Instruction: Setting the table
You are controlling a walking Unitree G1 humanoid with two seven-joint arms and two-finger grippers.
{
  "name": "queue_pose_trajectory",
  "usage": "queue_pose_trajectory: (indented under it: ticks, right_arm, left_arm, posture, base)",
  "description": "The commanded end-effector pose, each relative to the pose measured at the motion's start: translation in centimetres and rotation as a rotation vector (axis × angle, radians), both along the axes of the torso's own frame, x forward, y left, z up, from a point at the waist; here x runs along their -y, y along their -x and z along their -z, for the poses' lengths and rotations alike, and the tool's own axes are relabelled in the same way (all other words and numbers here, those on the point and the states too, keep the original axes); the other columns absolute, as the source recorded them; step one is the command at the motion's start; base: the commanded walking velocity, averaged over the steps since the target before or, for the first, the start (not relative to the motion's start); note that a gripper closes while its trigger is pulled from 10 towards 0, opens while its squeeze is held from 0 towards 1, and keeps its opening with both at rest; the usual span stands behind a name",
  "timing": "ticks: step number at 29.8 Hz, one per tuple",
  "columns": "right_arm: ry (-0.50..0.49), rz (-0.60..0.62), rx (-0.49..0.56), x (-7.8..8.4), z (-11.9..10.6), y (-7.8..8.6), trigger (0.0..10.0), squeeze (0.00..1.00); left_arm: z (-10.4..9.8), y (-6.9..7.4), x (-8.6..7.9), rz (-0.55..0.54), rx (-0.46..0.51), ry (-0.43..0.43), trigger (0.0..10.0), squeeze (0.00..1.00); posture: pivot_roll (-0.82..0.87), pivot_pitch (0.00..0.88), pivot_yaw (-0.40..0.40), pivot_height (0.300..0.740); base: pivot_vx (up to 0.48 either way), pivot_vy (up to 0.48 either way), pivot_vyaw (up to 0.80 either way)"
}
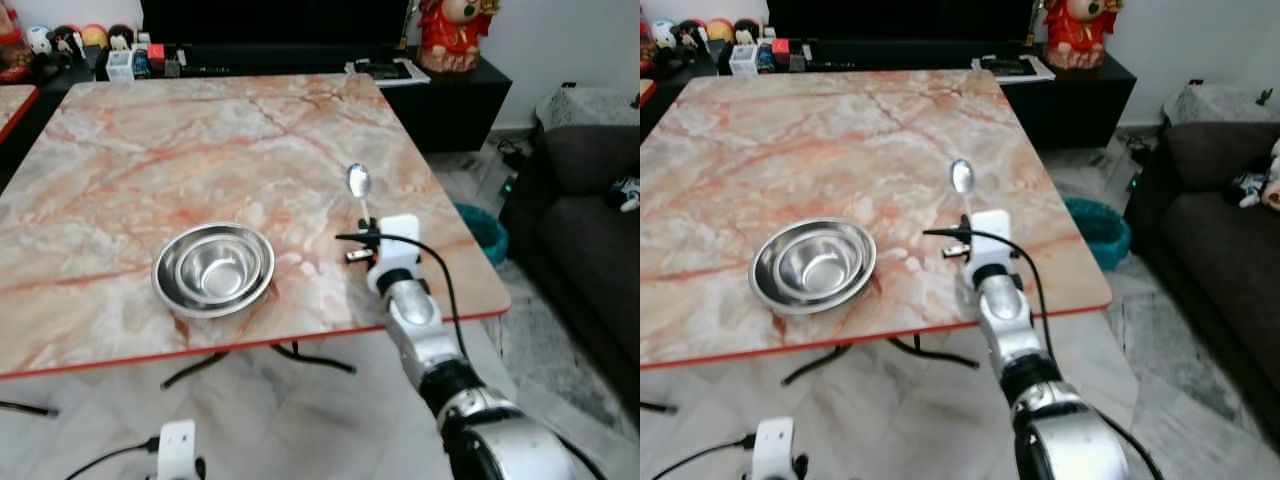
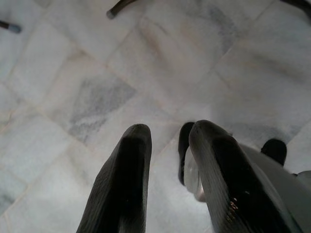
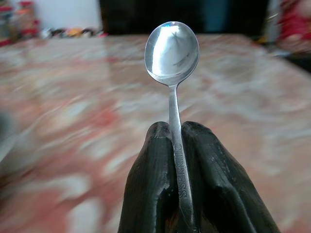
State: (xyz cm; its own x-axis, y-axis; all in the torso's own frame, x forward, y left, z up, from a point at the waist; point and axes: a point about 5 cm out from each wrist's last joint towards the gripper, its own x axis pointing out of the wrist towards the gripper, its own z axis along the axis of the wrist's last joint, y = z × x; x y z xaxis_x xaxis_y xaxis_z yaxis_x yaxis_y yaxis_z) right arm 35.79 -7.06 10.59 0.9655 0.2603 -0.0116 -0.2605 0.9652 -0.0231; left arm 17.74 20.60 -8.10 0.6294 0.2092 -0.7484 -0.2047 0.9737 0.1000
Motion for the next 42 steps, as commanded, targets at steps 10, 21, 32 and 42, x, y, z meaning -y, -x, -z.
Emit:
queue_pose_trajectory:
  ticks: [10,21,32,42]
  right_arm:
    - [0.022,-0.037,-0.064,-1.5,1.2,0.9,10.0,0.0]
    - [0.017,-0.001,-0.214,-3.0,2.5,1.3,10.0,0.0]
    - [-0.008,-0.034,-0.237,-5.0,1.8,1.2,10.0,0.0]
    - [-0.009,-0.051,-0.251,-5.6,1.8,1.4,10.0,0.0]
  left_arm:
    - [0.8,1.6,0.5,-0.017,-0.043,0.016,10.0,0.0]
    - [1.1,2.3,0.4,-0.021,-0.06,0.012,10.0,0.0]
    - [1.0,2.5,-0.2,-0.032,-0.063,-0.003,10.0,0.0]
    - [1.1,2.7,-0.3,-0.043,-0.065,-0.006,10.0,0.0]
  posture:
    - [0.1,0.103,-0.042,0.715]
    - [0.11,0.117,-0.043,0.715]
    - [0.13,0.119,-0.042,0.715]
    - [0.13,0.122,-0.048,0.715]
  base:
    - [0.0,0.0,0.0]
    - [0.0,0.0,0.0]
    - [0.0,0.0,0.0]
    - [0.0,0.0,0.0]
